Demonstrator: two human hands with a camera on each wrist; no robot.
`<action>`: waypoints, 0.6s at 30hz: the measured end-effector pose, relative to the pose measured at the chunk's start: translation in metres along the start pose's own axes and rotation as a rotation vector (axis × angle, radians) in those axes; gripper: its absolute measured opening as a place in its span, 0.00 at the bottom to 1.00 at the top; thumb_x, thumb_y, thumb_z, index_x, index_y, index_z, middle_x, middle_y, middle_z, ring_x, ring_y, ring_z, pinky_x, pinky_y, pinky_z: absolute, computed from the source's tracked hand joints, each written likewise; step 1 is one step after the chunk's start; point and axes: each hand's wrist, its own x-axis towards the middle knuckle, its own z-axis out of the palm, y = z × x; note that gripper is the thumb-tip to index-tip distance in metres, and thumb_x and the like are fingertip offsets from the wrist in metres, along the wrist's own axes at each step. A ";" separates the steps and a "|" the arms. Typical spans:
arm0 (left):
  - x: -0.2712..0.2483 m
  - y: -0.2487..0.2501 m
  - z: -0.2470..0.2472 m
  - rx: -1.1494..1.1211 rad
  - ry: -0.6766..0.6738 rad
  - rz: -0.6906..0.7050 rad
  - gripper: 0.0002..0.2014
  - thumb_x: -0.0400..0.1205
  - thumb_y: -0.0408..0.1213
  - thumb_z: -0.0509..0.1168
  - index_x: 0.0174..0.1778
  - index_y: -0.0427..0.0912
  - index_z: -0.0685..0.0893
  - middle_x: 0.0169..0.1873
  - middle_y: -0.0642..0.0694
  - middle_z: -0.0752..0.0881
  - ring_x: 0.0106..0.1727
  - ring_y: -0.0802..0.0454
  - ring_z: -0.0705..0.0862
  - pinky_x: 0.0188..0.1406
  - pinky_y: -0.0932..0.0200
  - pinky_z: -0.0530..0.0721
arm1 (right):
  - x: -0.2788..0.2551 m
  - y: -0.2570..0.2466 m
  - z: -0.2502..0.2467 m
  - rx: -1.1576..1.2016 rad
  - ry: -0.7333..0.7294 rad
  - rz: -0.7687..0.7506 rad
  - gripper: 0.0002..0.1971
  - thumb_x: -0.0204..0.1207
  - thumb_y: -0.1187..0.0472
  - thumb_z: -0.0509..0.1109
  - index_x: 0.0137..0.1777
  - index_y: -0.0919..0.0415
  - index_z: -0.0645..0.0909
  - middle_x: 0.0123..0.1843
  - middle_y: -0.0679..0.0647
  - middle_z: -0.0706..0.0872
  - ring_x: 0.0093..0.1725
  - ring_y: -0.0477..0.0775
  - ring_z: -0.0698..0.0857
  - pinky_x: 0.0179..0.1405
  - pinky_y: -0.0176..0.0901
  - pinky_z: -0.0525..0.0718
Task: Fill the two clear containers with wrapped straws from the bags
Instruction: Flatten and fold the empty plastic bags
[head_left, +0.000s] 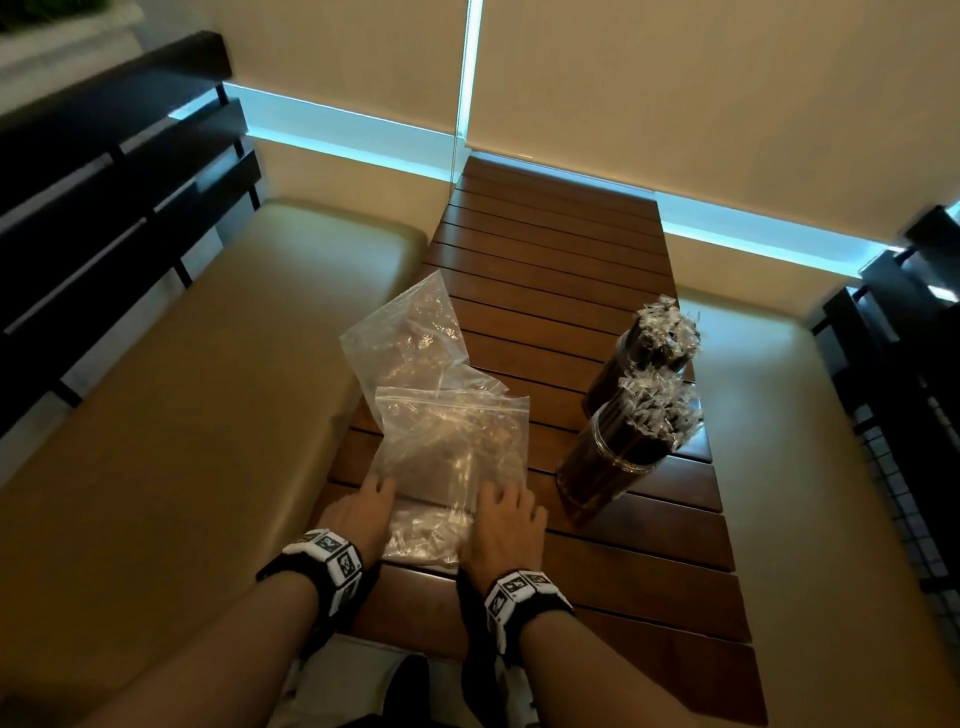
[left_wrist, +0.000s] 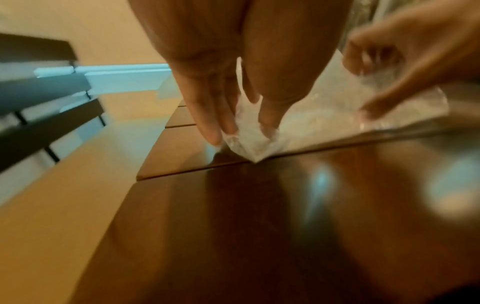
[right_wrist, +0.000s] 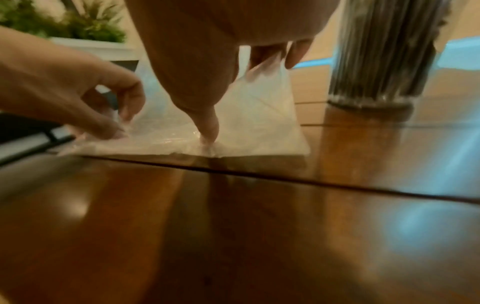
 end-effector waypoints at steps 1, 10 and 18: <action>-0.001 0.004 -0.001 0.048 0.052 0.027 0.13 0.83 0.33 0.59 0.63 0.43 0.72 0.62 0.41 0.73 0.56 0.40 0.81 0.40 0.49 0.78 | 0.002 0.001 -0.001 -0.033 0.033 -0.075 0.28 0.53 0.52 0.85 0.53 0.54 0.80 0.53 0.57 0.83 0.52 0.61 0.82 0.47 0.53 0.80; -0.003 0.009 -0.009 0.169 -0.056 0.437 0.19 0.81 0.52 0.60 0.63 0.44 0.75 0.59 0.46 0.73 0.57 0.44 0.80 0.48 0.52 0.79 | -0.015 0.038 0.008 0.008 -0.171 -0.499 0.19 0.76 0.44 0.63 0.60 0.55 0.75 0.61 0.54 0.78 0.60 0.59 0.78 0.58 0.53 0.80; 0.003 -0.002 -0.009 0.177 -0.117 0.381 0.19 0.78 0.35 0.65 0.65 0.44 0.75 0.64 0.47 0.69 0.62 0.46 0.76 0.54 0.54 0.81 | -0.008 0.051 0.007 -0.086 -0.184 -0.548 0.33 0.69 0.28 0.59 0.65 0.53 0.73 0.67 0.52 0.77 0.66 0.57 0.75 0.66 0.56 0.74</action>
